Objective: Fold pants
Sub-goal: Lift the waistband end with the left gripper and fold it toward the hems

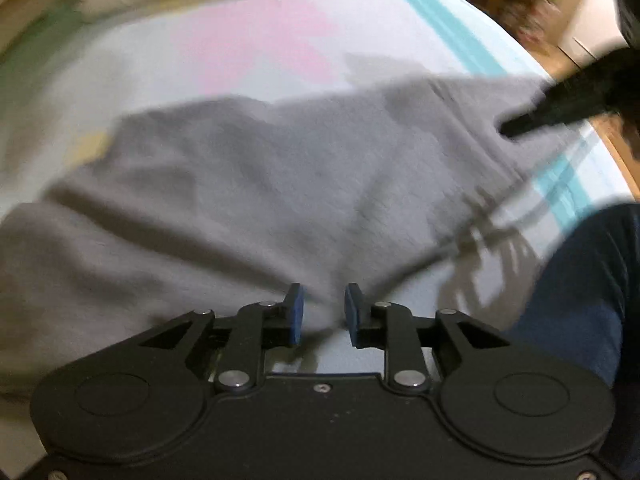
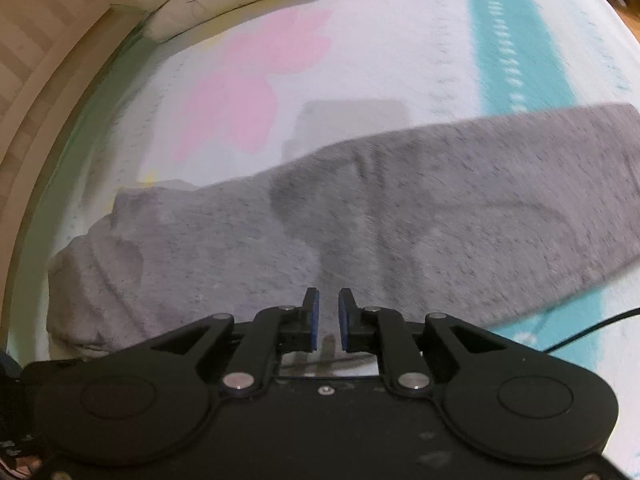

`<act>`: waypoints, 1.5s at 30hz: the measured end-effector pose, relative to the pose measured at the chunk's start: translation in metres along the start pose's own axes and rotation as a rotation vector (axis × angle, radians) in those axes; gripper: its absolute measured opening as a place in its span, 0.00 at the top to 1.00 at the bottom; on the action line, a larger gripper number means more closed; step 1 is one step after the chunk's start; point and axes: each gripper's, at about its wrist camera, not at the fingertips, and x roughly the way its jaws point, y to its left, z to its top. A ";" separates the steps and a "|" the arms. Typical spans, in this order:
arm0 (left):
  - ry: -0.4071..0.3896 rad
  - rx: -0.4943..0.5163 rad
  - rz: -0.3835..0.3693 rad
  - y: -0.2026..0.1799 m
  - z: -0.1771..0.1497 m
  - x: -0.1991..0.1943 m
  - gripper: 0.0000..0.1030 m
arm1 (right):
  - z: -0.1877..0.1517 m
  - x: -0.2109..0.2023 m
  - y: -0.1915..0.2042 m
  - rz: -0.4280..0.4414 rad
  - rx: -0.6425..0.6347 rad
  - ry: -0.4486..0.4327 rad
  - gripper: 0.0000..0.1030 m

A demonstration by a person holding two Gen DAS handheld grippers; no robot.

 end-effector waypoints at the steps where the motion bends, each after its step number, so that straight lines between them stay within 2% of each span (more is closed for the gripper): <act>1: -0.008 -0.048 0.020 0.011 0.004 -0.002 0.66 | 0.002 0.001 0.004 -0.003 -0.010 0.002 0.86; 6: 0.027 -0.323 0.107 0.074 0.016 0.000 0.67 | 0.007 0.001 0.032 -0.012 -0.070 0.005 0.86; 8: 0.058 -0.366 0.153 0.085 0.014 0.007 0.67 | 0.010 0.009 0.049 0.003 -0.095 0.003 0.86; 10: 0.122 -0.410 0.201 0.095 0.007 0.018 0.68 | 0.012 0.015 0.065 0.024 -0.122 0.002 0.86; 11: 0.155 -0.442 0.207 0.099 0.002 0.022 0.72 | 0.014 0.017 0.073 0.034 -0.136 0.002 0.86; 12: 0.182 -0.498 0.212 0.106 -0.006 0.025 0.87 | 0.014 0.021 0.082 0.045 -0.151 0.001 0.86; 13: 0.200 -0.538 0.212 0.112 -0.013 0.026 0.90 | 0.015 0.024 0.089 0.053 -0.161 0.003 0.86; 15: 0.196 -0.633 0.155 0.123 -0.024 0.020 0.89 | 0.016 0.029 0.102 0.078 -0.180 0.013 0.86; 17: 0.200 -0.686 0.139 0.127 -0.030 0.015 0.89 | 0.018 0.033 0.114 0.094 -0.200 0.024 0.86; 21: 0.194 -0.619 0.202 0.107 -0.026 0.014 0.90 | 0.028 0.044 0.138 0.124 -0.238 0.009 0.86; 23: 0.181 -0.579 0.225 0.097 -0.026 0.016 0.90 | 0.035 0.049 0.154 0.138 -0.243 -0.013 0.80; 25: 0.166 -0.581 0.216 0.093 -0.026 0.022 0.89 | 0.044 0.059 0.171 0.145 -0.251 -0.040 0.74; 30: 0.147 -0.614 0.167 0.096 -0.033 0.023 0.89 | 0.060 0.090 0.220 0.104 -0.345 -0.090 0.68; 34: 0.118 -0.581 0.168 0.105 -0.034 -0.001 0.89 | 0.072 0.120 0.254 0.114 -0.394 -0.078 0.68; 36: 0.089 -0.577 0.205 0.111 -0.029 -0.013 0.88 | 0.079 0.130 0.266 0.129 -0.403 -0.062 0.68; 38: 0.063 -0.592 0.235 0.123 -0.022 -0.024 0.81 | 0.086 0.137 0.274 0.141 -0.406 -0.051 0.68; 40: 0.041 -0.602 0.258 0.136 -0.011 -0.033 0.64 | 0.092 0.142 0.277 0.153 -0.401 -0.042 0.68; 45: 0.059 -0.537 0.330 0.159 0.014 -0.036 0.60 | 0.102 0.158 0.284 0.176 -0.359 0.001 0.68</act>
